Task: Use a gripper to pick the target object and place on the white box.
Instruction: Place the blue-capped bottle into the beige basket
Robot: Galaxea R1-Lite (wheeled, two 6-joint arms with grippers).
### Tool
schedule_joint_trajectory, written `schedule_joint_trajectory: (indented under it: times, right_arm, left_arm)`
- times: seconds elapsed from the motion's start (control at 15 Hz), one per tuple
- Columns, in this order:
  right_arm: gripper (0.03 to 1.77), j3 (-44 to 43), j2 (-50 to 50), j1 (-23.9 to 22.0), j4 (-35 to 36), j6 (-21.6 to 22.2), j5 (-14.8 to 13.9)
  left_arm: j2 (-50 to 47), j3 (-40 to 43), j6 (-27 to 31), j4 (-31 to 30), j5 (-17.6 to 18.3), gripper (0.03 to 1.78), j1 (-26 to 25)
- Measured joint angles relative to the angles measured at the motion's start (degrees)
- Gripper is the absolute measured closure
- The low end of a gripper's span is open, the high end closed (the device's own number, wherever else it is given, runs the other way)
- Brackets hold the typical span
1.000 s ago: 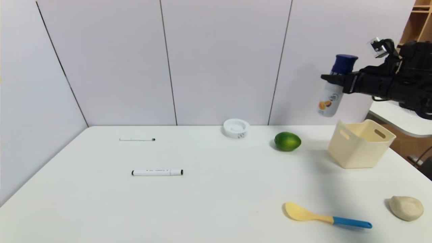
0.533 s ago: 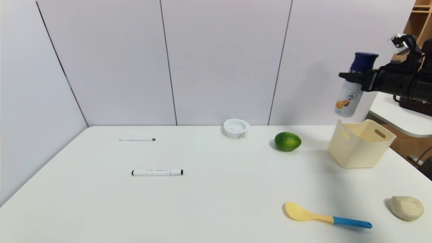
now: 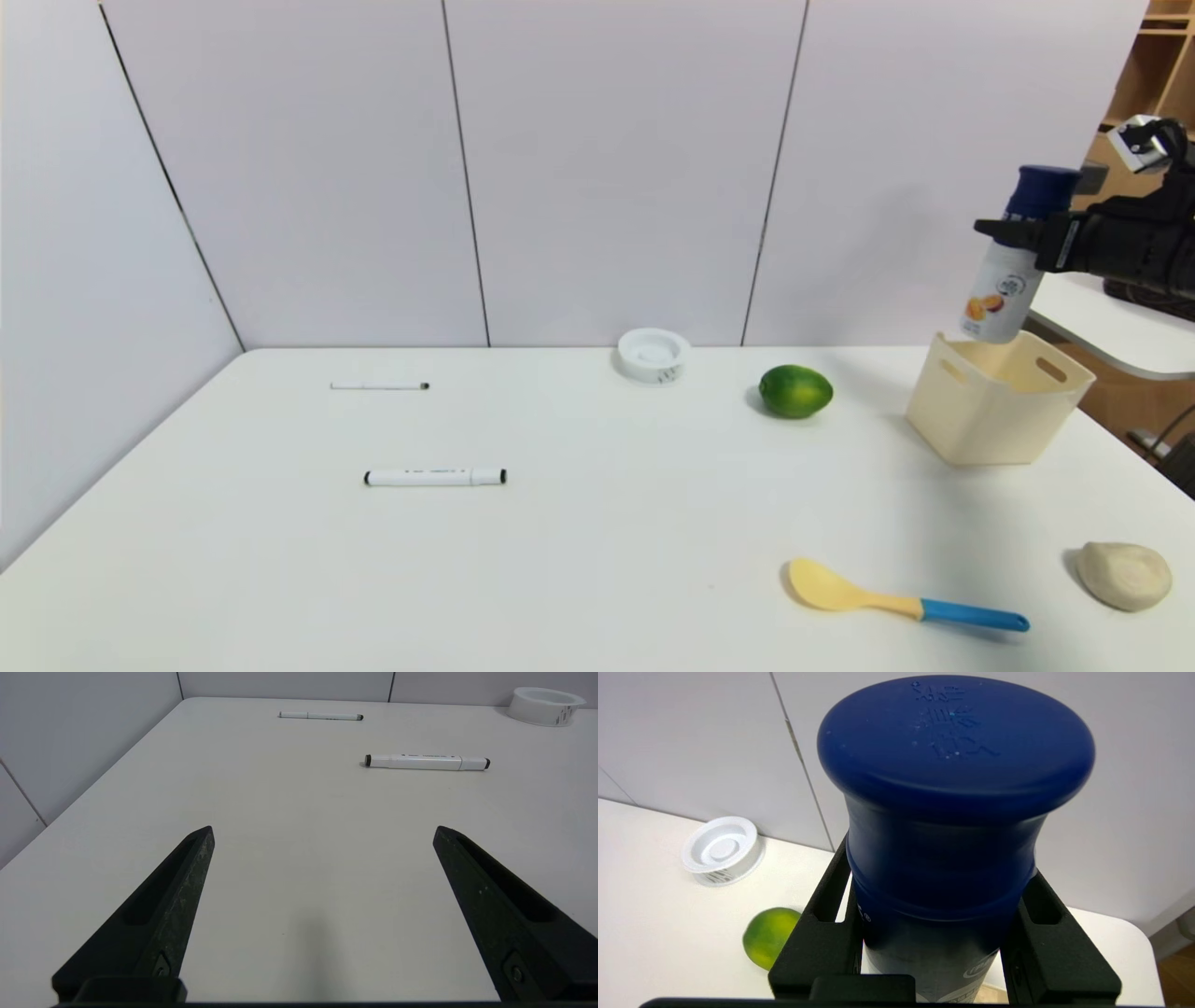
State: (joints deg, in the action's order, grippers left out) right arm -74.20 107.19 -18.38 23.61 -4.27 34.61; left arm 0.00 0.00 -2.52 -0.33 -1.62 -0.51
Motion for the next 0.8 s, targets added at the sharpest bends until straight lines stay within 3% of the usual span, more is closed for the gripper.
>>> schedule_joint_trajectory:
  times: [0.27,0.8]
  right_arm:
    - [1.02,1.24,1.22,-1.27,1.08,-2.07,0.04]
    - [1.02,9.72,2.93,-1.34,9.76,-4.22,0.20]
  left_arm:
    - [0.00,0.00,0.00,0.02,-0.02,0.12,0.00]
    - [0.00,0.00,0.00,0.00,0.00,0.12,0.00]
